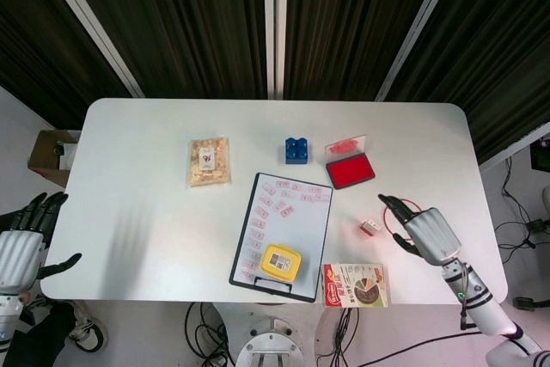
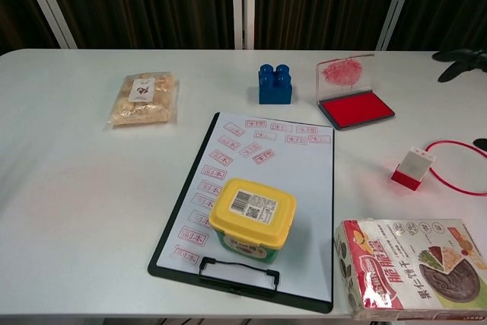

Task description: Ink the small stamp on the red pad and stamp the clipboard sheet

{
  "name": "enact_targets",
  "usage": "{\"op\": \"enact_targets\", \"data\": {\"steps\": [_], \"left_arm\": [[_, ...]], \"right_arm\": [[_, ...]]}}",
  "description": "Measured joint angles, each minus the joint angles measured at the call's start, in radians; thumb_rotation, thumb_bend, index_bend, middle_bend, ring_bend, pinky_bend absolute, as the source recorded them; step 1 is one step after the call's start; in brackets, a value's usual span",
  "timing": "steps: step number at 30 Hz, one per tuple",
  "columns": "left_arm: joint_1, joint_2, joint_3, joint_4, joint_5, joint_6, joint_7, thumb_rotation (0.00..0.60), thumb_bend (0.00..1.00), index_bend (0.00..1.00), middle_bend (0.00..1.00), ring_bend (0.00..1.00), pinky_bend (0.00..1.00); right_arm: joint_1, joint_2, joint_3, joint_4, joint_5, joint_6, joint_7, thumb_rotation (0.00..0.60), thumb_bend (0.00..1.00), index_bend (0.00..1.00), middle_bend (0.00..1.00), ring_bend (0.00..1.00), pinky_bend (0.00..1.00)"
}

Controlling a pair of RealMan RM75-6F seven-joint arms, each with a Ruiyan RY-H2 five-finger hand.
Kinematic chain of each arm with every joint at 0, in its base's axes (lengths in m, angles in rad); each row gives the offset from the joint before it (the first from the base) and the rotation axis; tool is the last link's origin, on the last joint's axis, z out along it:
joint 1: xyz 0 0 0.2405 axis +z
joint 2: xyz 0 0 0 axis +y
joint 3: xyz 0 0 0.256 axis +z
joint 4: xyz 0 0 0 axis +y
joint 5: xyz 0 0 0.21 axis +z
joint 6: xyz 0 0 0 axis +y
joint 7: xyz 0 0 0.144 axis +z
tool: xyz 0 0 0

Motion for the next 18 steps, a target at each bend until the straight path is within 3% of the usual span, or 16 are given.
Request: {"op": "enact_targets", "data": {"steps": [1, 2, 3, 4, 5, 6, 8, 13, 18], "left_arm": [[0.001, 0.002, 0.000, -0.005, 0.001, 0.003, 0.003, 0.600, 0.00, 0.07, 0.08, 0.05, 0.16], [0.002, 0.003, 0.000, -0.009, 0.003, 0.005, 0.005, 0.600, 0.00, 0.07, 0.08, 0.05, 0.16], [0.003, 0.005, 0.000, -0.013, 0.004, 0.008, 0.008, 0.600, 0.00, 0.07, 0.08, 0.05, 0.16], [0.005, 0.007, 0.000, -0.017, 0.006, 0.012, 0.011, 0.600, 0.00, 0.07, 0.08, 0.05, 0.16], [0.006, 0.009, 0.000, -0.020, 0.008, 0.015, 0.013, 0.600, 0.00, 0.07, 0.08, 0.05, 0.16], [0.007, 0.009, 0.000, -0.020, 0.010, 0.019, 0.014, 0.600, 0.00, 0.07, 0.08, 0.05, 0.16], [0.009, 0.010, -0.002, -0.019, 0.013, 0.026, 0.014, 0.600, 0.00, 0.07, 0.08, 0.05, 0.16], [0.015, 0.012, -0.002, -0.014, 0.019, 0.040, 0.011, 0.600, 0.00, 0.07, 0.08, 0.05, 0.16], [0.017, 0.017, -0.003, -0.017, 0.015, 0.039, 0.013, 0.600, 0.00, 0.07, 0.08, 0.05, 0.16]], "right_arm": [[-0.018, 0.018, 0.000, -0.013, 0.000, 0.036, 0.011, 0.600, 0.15, 0.05, 0.22, 0.74, 0.96], [-0.040, 0.036, 0.001, -0.025, 0.003, 0.074, 0.022, 0.600, 0.14, 0.04, 0.20, 0.57, 0.85], [-0.074, 0.057, 0.004, -0.038, 0.014, 0.122, 0.038, 0.600, 0.13, 0.02, 0.15, 0.34, 0.63], [-0.101, 0.072, 0.007, -0.048, 0.030, 0.154, 0.046, 0.600, 0.12, 0.01, 0.10, 0.20, 0.45], [-0.127, 0.084, 0.011, -0.057, 0.052, 0.178, 0.050, 0.600, 0.10, 0.00, 0.03, 0.03, 0.18], [-0.154, 0.100, 0.018, -0.072, 0.089, 0.197, 0.050, 0.600, 0.09, 0.00, 0.00, 0.00, 0.06], [-0.184, 0.121, 0.034, -0.099, 0.162, 0.200, 0.050, 0.600, 0.08, 0.00, 0.00, 0.00, 0.00], [-0.257, 0.178, 0.098, -0.179, 0.398, 0.125, 0.085, 0.600, 0.07, 0.00, 0.00, 0.00, 0.00], [-0.288, 0.211, 0.127, -0.223, 0.451, 0.057, 0.112, 0.600, 0.07, 0.00, 0.00, 0.00, 0.00]]}}
